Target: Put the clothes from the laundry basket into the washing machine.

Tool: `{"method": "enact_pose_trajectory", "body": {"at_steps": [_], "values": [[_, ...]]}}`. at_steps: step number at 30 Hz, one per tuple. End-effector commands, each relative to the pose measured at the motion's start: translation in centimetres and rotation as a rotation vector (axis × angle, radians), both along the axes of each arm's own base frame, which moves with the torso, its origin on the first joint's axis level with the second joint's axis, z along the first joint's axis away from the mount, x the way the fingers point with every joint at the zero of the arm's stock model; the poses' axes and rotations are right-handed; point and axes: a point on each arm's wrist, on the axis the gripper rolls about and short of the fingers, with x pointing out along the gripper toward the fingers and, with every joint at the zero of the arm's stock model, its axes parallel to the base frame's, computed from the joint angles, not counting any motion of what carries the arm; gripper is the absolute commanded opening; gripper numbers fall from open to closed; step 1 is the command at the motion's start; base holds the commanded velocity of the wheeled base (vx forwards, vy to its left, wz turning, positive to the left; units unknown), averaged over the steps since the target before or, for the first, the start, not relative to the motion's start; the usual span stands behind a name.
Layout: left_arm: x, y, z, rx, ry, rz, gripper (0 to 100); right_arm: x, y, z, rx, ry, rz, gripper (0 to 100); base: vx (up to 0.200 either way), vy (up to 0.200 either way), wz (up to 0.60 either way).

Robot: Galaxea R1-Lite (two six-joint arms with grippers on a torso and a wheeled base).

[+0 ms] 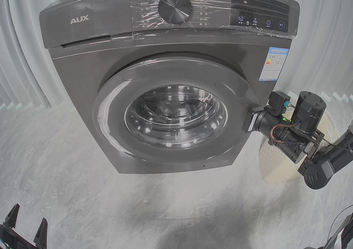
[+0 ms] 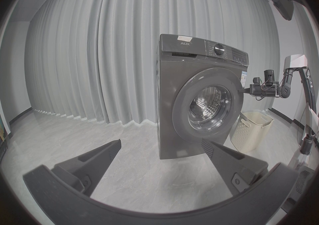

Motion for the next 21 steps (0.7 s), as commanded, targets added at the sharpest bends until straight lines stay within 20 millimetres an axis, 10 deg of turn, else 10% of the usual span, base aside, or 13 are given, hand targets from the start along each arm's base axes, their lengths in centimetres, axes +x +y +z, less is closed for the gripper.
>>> {"method": "enact_pose_trajectory", "body": {"at_steps": [1,21], "values": [[0.0,0.0,-0.5,-0.002,0.000,0.000,100,1.1,0.1,-0.1,0.003,-0.005,-0.016,0,0.000,0.000,0.00],[0.0,0.0,-0.5,-0.009,-0.002,0.000,100,2.2,0.6,0.3,0.022,-0.025,-0.057,0,0.000,0.000,0.00]]}}
